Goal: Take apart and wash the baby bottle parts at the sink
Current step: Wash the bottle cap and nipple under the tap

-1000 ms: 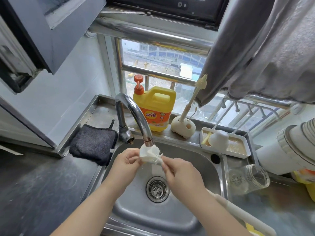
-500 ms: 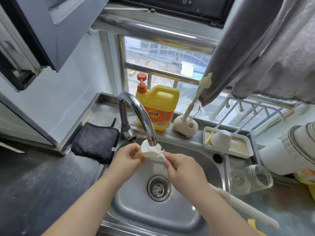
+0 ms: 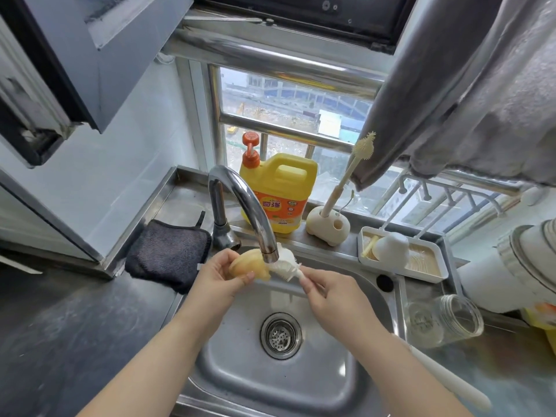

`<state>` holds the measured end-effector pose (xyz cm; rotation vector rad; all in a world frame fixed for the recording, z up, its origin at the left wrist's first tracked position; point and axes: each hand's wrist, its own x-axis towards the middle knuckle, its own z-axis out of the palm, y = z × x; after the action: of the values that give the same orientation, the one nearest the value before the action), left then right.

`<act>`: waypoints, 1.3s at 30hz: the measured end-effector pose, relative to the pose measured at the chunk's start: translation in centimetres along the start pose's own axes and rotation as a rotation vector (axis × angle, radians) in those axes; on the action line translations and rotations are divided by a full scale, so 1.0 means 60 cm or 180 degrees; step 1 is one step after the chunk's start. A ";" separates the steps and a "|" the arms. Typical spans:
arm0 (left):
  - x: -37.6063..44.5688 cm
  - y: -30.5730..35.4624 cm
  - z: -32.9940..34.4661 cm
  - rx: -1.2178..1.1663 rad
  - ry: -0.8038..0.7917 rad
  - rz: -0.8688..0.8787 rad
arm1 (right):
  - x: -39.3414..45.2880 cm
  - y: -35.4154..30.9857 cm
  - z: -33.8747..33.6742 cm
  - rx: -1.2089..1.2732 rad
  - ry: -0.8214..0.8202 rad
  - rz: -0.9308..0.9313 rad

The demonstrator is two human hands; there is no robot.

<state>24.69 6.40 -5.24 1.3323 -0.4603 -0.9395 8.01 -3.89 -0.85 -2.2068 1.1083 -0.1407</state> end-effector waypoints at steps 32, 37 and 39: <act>-0.007 -0.030 0.006 0.1890 -0.0298 0.0308 | 0.005 -0.013 0.007 0.0682 -0.0571 0.0718; -0.035 -0.031 0.019 0.1602 -0.0550 0.0287 | 0.014 -0.035 0.035 0.1038 -0.0985 0.1074; -0.042 -0.020 0.021 0.0752 -0.0353 -0.0091 | 0.017 -0.038 0.041 0.1275 -0.0967 0.1176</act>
<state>21.92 7.68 -5.55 1.5076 -0.6548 -1.0093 11.11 -2.44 -1.60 -1.5820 1.1746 0.1208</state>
